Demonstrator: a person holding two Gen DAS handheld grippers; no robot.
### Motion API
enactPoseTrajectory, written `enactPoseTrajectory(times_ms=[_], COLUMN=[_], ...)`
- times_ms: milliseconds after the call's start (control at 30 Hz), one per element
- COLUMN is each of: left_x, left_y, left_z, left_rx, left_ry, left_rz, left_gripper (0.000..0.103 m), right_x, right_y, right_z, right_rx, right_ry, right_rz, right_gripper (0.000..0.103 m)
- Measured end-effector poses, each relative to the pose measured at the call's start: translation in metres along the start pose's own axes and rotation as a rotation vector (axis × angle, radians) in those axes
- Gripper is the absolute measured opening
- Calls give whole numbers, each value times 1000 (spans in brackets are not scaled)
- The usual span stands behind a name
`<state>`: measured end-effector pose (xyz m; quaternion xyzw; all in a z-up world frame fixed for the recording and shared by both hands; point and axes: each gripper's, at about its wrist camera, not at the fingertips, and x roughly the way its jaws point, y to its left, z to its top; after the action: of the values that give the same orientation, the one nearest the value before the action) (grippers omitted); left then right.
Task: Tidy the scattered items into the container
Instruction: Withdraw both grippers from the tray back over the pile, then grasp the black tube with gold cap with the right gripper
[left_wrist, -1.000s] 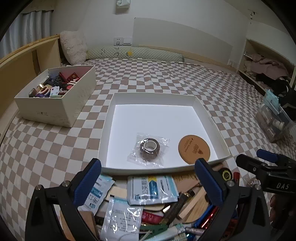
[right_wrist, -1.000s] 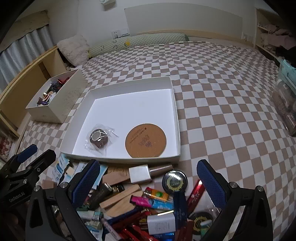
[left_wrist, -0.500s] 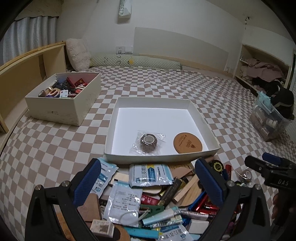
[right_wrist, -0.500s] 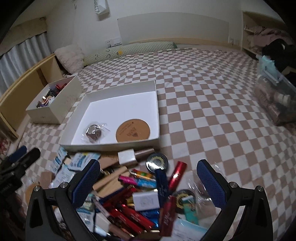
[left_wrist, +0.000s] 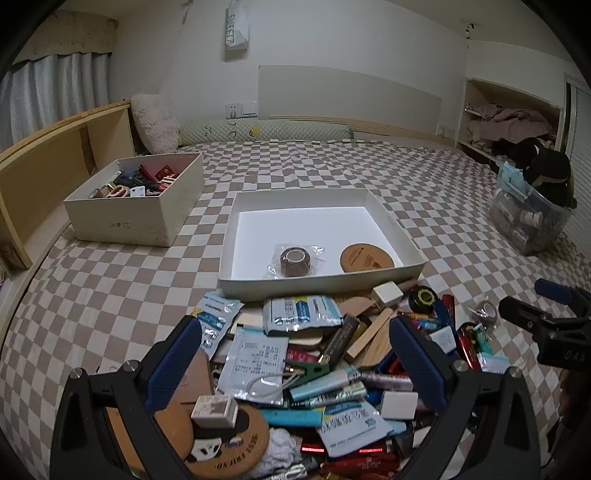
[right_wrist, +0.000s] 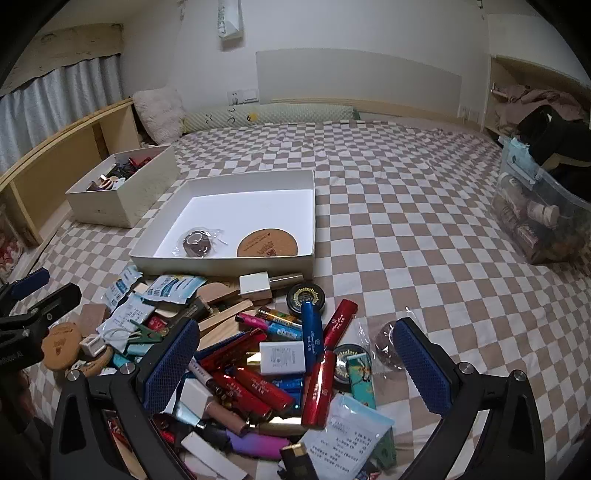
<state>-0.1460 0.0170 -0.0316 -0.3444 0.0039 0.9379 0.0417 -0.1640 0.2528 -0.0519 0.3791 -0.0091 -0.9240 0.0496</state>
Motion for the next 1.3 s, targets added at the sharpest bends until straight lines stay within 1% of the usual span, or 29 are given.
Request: enactPoseTrajectory(times_ms=[233, 467, 667, 733, 867, 1033, 1300], left_x=[-15, -26, -32, -32, -34, -34, -29], left_y=[1, 1, 4, 5, 7, 8, 4], left_z=[-15, -29, -37, -41, -52, -67, -97], left_rx=[-27, -24, -32, -41, -53, -44, -8], left_ry=[3, -14, -21, -20, -17, 12, 70], left_rz=[-29, -11, -16, -23, -52, -67, -67], left_gripper=[102, 102, 102, 102, 102, 102, 102], right_x=[-13, -20, -22, -23, -26, -22, -16], right_y=[8, 6, 2, 0, -6, -16, -15], right_z=[-15, -26, -33, -37, -47, -59, -87], right_rx=[-27, 3, 19, 26, 36, 92, 47], right_ry=[-7, -15, -14, -16, -52, -21, 69], right_rz=[7, 19, 15, 18, -6, 18, 38], right_gripper=[103, 103, 103, 103, 103, 103, 103])
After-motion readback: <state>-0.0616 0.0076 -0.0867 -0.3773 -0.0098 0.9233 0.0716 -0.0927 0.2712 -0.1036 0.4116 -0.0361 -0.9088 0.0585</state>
